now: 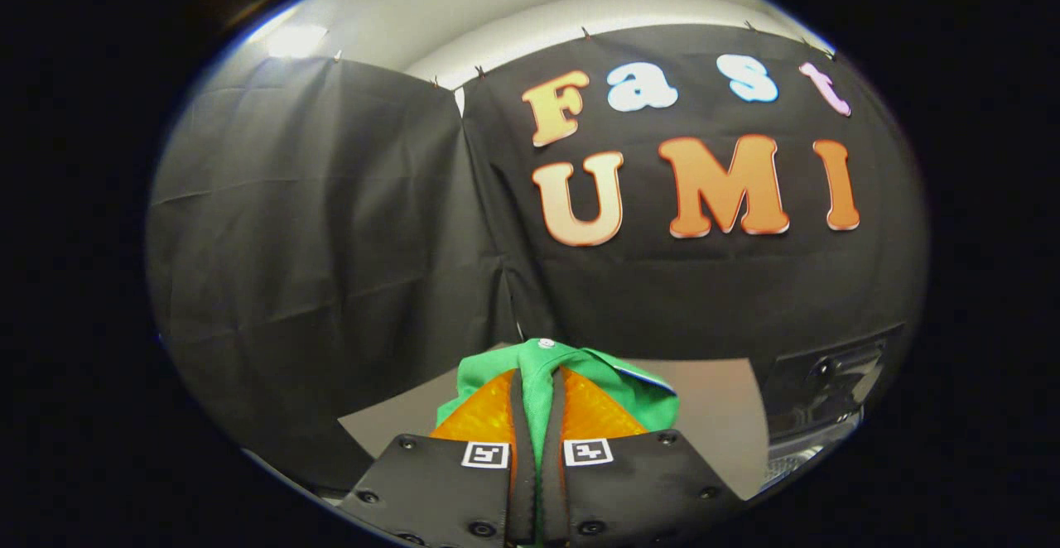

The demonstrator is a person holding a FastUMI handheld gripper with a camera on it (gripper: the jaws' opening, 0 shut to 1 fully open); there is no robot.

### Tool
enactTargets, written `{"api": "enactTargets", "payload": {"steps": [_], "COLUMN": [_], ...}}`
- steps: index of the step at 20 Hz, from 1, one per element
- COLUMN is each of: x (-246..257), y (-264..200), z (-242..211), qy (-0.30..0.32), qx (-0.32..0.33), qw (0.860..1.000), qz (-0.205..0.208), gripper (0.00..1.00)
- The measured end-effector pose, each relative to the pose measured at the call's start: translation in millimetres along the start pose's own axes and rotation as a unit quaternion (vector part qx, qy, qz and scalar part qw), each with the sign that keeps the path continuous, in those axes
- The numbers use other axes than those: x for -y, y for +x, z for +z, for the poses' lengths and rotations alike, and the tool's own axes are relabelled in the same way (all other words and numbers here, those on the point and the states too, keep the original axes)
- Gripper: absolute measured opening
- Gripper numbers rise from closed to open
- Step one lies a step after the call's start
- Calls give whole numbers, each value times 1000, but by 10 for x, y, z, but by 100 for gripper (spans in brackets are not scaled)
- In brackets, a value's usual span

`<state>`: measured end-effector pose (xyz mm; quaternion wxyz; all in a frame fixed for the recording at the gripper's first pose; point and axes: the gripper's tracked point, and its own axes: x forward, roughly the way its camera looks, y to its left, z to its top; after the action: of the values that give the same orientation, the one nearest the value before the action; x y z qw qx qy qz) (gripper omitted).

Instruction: Put the clothes into the washing machine and then close the washing machine lid.

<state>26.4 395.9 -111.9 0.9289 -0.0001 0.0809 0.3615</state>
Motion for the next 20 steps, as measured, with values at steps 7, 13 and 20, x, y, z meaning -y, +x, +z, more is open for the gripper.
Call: {"api": "enactTargets", "payload": {"steps": [7, 13, 20], "x": [542, 1299, 2316], "y": [-416, -824, -1249], "z": [648, 975, 965], "qy": [16, 13, 21], "qx": [67, 92, 86], "qw": [997, 994, 990], "qz": [-25, -64, -113], "gripper": [11, 11, 11]}}
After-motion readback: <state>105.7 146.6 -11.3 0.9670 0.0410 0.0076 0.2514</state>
